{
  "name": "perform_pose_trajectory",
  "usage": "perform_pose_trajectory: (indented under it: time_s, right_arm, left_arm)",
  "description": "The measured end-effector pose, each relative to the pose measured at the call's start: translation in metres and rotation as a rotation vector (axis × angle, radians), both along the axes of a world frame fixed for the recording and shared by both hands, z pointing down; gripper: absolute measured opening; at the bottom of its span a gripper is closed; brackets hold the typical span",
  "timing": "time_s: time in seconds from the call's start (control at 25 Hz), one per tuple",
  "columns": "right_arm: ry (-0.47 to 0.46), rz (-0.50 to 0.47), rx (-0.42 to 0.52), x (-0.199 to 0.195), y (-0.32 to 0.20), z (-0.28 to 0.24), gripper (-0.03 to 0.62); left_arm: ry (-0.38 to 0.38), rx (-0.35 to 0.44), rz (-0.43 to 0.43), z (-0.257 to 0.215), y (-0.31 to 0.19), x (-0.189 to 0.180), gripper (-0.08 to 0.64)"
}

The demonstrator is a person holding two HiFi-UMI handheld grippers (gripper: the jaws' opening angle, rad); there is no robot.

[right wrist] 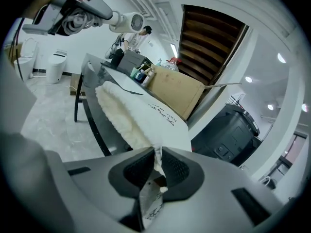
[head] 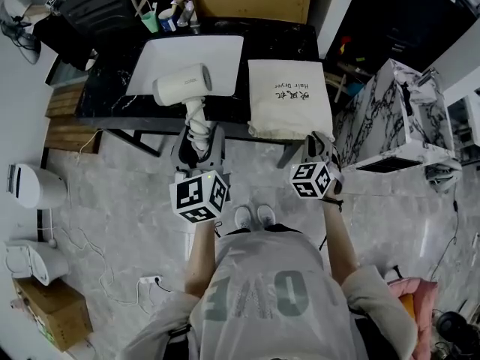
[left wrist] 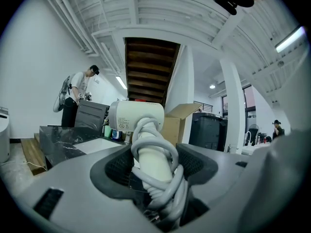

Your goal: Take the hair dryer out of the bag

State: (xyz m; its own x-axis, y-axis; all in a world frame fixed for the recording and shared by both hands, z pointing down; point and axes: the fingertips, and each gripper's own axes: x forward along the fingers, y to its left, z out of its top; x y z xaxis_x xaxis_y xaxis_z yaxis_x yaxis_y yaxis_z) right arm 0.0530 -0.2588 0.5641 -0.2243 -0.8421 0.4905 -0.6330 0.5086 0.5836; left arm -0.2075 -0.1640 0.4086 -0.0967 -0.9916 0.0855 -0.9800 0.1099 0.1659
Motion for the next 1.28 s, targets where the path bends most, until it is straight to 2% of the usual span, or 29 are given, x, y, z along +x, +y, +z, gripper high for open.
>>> perform_pose_trajectory:
  time_s: [0.16,0.24,0.4,0.48,0.6,0.72,0.8,1.0,1.16,1.28]
  right_arm:
    - [-0.092,0.001,-0.019,0.001,0.001,-0.003,0.057]
    - [-0.130,-0.010,-0.033,0.000,0.002,-0.004,0.130]
    - [-0.152,-0.040,-0.027,-0.003,0.002,-0.013,0.170]
    - [-0.177,-0.058,-0.013,-0.005,0.003,-0.025,0.175]
    - [-0.258,-0.087,-0.029,-0.011,0.004,-0.047,0.222]
    - [-0.336,-0.124,-0.032,-0.020,0.001,-0.075,0.222]
    - [-0.376,-0.141,0.017,-0.026,-0.003,-0.102,0.222]
    - [-0.506,-0.203,0.207,-0.052,0.002,-0.186,0.214]
    - [-0.637,-0.281,0.331,-0.087,0.020,-0.240,0.128]
    - [-0.778,-0.318,0.355,-0.103,0.038,-0.261,0.083]
  left_arm:
    - [-0.001,-0.001,-0.006,-0.001,-0.001,0.001,0.290]
    - [-0.001,0.000,-0.008,-0.002,-0.002,0.000,0.290]
    - [-0.004,0.012,-0.015,-0.008,-0.001,-0.003,0.290]
    - [-0.006,0.023,-0.017,-0.012,0.000,-0.005,0.290]
    - [-0.013,0.046,-0.022,-0.022,0.002,-0.008,0.290]
    - [-0.026,0.077,-0.029,-0.035,0.002,-0.011,0.290]
    - [-0.034,0.100,-0.033,-0.044,0.004,-0.011,0.290]
    - [-0.063,0.153,-0.046,-0.063,0.015,-0.008,0.290]
    - [-0.093,0.202,-0.082,-0.075,0.026,-0.010,0.290]
    - [-0.101,0.208,-0.103,-0.076,0.037,-0.011,0.290]
